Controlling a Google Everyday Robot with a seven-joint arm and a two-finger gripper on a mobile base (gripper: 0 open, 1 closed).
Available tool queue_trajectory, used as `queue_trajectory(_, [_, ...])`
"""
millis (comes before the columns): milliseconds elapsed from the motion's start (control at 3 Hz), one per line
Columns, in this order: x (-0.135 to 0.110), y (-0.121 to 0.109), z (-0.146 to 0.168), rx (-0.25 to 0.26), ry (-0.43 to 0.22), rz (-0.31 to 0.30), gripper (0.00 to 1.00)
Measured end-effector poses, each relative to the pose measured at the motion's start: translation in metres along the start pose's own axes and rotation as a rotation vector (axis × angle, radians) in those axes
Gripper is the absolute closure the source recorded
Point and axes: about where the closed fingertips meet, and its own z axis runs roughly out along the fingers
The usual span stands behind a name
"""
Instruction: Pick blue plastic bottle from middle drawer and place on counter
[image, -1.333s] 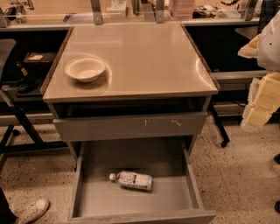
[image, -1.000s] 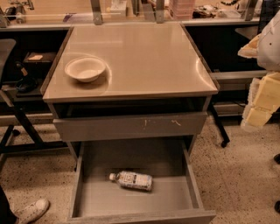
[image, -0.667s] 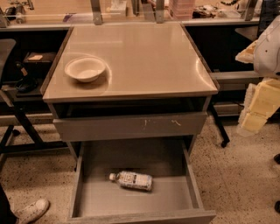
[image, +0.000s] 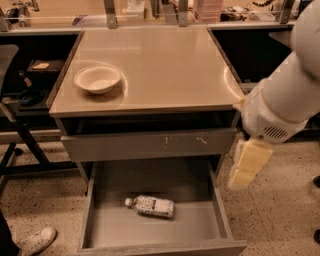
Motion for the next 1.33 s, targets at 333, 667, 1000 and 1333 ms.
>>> queue_trajectory(333, [-0.002,0.037,0.075,-0.115,0.012,0.001,0.00])
queue_trajectory(667, [0.002,0.044,0.080,-0.127,0.023,0.001,0.00])
queue_trajectory(1000, [-0.012,0.063,0.106,-0.184,-0.036,-0.009,0.00])
queue_trajectory(1333, [-0.039,0.093,0.163,-0.283,-0.105,-0.030,0.00])
